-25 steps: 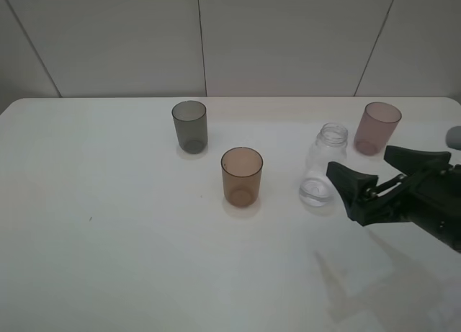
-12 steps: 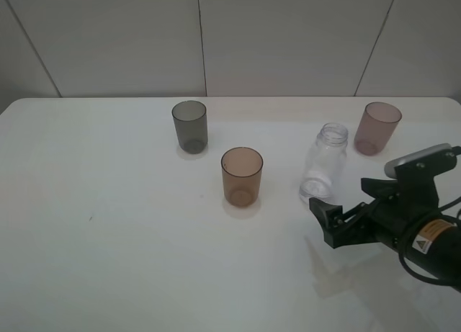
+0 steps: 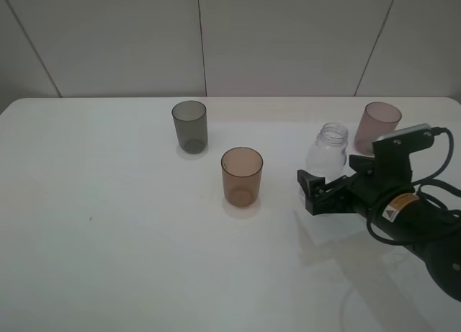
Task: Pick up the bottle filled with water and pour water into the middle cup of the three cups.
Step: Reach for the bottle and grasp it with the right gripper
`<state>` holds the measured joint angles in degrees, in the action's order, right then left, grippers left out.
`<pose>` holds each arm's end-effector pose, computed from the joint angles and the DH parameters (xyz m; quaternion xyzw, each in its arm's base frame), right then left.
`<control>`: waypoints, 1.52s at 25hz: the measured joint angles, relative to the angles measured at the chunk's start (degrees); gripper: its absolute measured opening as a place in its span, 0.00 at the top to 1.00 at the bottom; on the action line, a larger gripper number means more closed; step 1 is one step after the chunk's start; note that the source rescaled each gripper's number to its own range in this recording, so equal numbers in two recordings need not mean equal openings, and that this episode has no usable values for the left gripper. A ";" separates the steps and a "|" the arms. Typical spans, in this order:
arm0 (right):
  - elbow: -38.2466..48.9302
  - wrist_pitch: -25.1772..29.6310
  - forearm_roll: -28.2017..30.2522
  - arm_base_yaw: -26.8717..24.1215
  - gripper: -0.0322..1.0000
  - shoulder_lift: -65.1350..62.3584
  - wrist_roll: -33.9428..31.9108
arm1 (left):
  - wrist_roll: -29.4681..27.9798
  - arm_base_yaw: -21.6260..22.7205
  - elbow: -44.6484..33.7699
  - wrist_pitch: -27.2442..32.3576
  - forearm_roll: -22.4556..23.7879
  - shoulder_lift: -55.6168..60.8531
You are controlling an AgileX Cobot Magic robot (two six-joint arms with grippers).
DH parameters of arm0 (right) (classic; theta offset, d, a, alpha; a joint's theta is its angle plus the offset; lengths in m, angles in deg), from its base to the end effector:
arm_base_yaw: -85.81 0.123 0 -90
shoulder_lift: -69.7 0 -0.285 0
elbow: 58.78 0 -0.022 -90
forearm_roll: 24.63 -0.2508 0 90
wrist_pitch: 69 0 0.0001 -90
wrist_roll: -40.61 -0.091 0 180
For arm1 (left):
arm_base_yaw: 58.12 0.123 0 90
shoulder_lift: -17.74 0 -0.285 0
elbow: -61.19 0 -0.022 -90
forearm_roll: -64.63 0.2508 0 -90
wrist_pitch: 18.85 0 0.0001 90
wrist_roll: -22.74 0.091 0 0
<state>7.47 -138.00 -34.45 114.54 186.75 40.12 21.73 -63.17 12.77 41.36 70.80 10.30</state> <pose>0.1988 0.0925 0.0877 -0.1372 0.8286 0.0875 0.5357 -0.0052 0.0090 0.2792 0.0278 0.8467 0.0258 0.5307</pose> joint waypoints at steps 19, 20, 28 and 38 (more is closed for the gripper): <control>-7.14 -0.01 -4.37 0.00 0.94 7.64 -0.13 | 0.00 0.00 0.00 0.00 0.00 0.00; -7.14 -0.01 -4.25 0.00 0.94 7.64 -0.13 | 0.00 0.00 0.00 0.00 0.00 0.00; -7.14 -0.01 -4.04 0.00 0.94 7.68 -0.13 | 0.00 0.00 0.00 0.00 0.00 0.00; -6.93 0.07 -4.04 0.00 0.94 7.34 -0.13 | 0.00 0.00 0.00 0.00 0.00 0.00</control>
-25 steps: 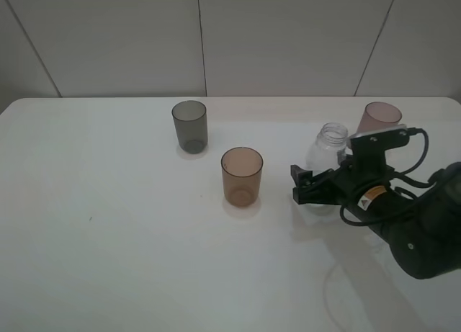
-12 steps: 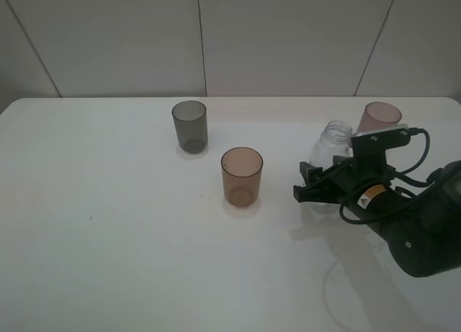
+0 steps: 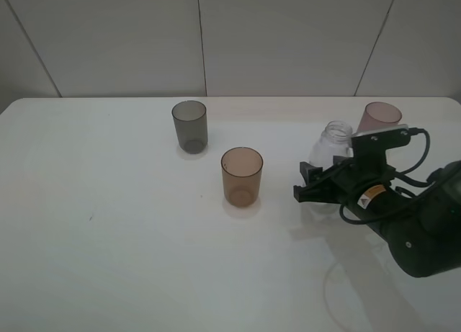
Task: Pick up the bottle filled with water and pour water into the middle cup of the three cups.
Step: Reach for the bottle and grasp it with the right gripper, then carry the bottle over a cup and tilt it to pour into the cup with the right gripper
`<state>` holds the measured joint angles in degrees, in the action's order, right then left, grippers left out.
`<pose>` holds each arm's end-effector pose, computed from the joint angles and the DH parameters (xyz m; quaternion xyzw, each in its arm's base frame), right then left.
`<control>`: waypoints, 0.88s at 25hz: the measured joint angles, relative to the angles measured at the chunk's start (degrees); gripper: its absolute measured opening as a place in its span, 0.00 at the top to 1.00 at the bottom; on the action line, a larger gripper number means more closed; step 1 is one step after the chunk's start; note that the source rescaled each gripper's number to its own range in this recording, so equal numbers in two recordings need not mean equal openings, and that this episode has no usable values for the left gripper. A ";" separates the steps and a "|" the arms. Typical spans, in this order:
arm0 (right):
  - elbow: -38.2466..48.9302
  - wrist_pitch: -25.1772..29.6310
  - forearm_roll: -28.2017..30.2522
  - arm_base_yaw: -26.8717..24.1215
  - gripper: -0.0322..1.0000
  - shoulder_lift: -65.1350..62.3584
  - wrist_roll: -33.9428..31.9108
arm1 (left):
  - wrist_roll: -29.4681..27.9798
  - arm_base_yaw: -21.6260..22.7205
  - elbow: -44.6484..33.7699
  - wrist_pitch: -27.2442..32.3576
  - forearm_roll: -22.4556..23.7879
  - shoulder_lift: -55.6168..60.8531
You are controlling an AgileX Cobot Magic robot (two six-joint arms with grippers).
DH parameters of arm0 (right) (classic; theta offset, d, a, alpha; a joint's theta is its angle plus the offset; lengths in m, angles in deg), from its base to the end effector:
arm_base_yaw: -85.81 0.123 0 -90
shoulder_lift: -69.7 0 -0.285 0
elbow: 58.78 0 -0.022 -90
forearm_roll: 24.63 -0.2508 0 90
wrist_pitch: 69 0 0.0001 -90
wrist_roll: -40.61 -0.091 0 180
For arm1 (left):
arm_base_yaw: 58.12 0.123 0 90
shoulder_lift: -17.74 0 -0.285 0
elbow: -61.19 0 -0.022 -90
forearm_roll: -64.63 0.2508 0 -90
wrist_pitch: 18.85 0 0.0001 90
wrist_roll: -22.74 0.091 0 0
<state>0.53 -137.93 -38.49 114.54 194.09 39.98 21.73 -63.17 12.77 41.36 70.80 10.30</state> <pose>0.2262 0.1008 0.0684 -0.1087 0.8347 0.0665 0.5357 -0.0052 0.0090 0.2792 0.0278 0.8467 0.0258 0.5307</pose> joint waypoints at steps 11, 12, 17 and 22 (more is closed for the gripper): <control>3.71 8.23 -0.74 0.00 0.94 -17.32 0.62 | 0.00 0.00 0.00 0.00 0.00 0.00; 3.76 10.49 -0.82 0.00 0.94 -19.32 1.40 | 0.00 0.00 0.00 0.00 0.00 0.00; 2.85 23.28 -3.65 0.00 0.94 -27.86 7.33 | 0.00 0.00 0.00 0.00 0.00 0.00; -1.03 36.31 -4.44 0.00 0.94 -33.17 12.75 | 0.00 0.00 0.00 0.00 0.00 0.00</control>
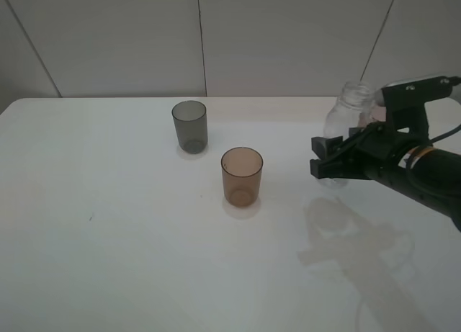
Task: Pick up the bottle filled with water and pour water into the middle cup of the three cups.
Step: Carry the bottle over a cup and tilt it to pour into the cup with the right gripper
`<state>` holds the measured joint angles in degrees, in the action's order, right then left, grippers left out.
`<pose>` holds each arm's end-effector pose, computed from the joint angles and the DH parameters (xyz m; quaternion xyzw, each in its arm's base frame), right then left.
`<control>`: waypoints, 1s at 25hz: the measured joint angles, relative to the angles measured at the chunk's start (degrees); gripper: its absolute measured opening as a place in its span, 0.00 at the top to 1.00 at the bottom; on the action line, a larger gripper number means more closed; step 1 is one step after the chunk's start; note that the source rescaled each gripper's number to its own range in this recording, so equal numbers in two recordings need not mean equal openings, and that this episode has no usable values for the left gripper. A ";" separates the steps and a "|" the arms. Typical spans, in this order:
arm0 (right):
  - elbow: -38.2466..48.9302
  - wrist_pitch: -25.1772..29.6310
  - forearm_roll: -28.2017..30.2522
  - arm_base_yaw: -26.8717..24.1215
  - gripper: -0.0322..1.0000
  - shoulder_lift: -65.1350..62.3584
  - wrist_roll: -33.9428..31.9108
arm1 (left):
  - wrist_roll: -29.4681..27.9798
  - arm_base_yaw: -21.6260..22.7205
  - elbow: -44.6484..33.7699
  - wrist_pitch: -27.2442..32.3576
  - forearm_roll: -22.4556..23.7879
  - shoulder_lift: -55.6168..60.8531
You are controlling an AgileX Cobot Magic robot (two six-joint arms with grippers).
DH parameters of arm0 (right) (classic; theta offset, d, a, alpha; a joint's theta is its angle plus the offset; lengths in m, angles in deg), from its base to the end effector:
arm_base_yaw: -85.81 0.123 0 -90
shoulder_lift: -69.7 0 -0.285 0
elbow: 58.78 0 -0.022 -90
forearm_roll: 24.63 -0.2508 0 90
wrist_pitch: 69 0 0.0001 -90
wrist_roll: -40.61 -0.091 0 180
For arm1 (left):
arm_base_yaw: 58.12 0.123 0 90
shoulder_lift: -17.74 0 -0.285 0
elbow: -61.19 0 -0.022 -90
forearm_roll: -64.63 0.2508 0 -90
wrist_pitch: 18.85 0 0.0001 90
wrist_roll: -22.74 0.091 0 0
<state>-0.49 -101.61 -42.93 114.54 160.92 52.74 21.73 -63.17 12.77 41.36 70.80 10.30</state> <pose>0.2102 0.0977 0.1605 -0.1447 0.8439 0.0717 0.5116 -0.0052 0.0090 0.2792 0.0278 0.8467 0.0258 0.5307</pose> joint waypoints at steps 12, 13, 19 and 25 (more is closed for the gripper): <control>-14.72 26.15 4.32 -0.55 0.94 -1.73 10.76 | 0.00 0.00 0.00 0.00 0.00 0.00; -16.20 27.52 5.67 -0.93 0.94 -1.73 10.90 | 0.00 0.00 0.00 0.00 0.00 0.00; -20.89 33.77 18.30 -3.74 0.94 -1.68 9.62 | 0.00 0.00 0.00 0.00 0.00 0.00; -20.95 35.21 41.98 -3.92 0.94 -1.11 -8.13 | 0.00 0.00 0.00 0.00 0.00 0.00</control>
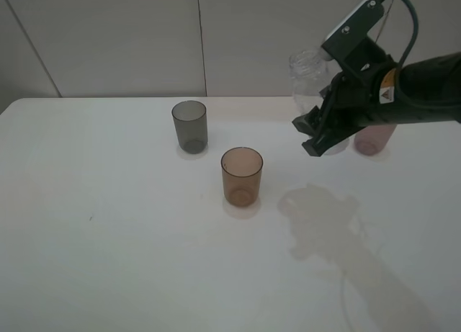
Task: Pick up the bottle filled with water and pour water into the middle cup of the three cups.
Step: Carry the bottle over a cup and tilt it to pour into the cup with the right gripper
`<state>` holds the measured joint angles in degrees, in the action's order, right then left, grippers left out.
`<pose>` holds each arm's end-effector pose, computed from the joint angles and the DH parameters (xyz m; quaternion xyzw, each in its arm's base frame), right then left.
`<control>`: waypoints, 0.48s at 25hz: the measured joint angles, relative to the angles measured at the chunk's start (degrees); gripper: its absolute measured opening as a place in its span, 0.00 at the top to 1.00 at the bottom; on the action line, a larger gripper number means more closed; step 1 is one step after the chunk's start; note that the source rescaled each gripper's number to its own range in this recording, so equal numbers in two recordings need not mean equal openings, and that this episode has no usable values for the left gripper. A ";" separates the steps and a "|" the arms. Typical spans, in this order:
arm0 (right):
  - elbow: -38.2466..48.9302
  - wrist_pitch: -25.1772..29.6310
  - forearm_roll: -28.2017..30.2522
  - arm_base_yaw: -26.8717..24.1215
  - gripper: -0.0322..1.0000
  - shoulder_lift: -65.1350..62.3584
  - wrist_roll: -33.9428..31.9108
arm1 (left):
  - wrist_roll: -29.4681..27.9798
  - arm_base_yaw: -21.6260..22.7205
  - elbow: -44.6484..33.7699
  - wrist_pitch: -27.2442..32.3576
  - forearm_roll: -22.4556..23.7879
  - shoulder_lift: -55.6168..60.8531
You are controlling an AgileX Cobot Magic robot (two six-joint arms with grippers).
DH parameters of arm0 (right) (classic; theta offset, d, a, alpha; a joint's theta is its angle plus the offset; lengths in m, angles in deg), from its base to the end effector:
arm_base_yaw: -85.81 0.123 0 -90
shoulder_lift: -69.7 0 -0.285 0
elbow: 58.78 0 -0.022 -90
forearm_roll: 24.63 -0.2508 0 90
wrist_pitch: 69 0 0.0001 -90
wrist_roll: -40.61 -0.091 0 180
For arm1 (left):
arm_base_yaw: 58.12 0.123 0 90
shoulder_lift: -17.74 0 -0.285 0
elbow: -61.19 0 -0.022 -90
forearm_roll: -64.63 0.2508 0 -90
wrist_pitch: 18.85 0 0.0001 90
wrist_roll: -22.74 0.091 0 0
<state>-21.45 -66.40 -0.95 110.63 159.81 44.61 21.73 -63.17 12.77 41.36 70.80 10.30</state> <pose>0.2575 0.1172 0.2147 -0.3969 0.8140 -0.0187 0.4237 -0.0052 0.0090 0.2792 0.0278 0.8467 0.0258 0.5307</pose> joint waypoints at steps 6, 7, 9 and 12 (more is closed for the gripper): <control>-0.05 4.23 28.50 3.02 0.94 3.04 -26.94 | 0.00 0.00 0.00 0.00 0.00 0.00; -0.05 5.13 33.32 4.12 0.94 3.54 -30.14 | 0.00 0.00 0.00 0.00 0.00 0.00; -0.33 7.16 41.30 6.41 0.94 4.37 -36.48 | 0.00 0.00 0.00 0.00 0.00 0.00; -1.57 12.38 49.16 10.35 0.94 6.35 -42.11 | 0.00 0.00 0.00 0.00 0.00 0.00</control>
<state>-23.01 -54.02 48.21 120.97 166.16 2.50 21.73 -63.17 12.77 41.36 70.80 10.30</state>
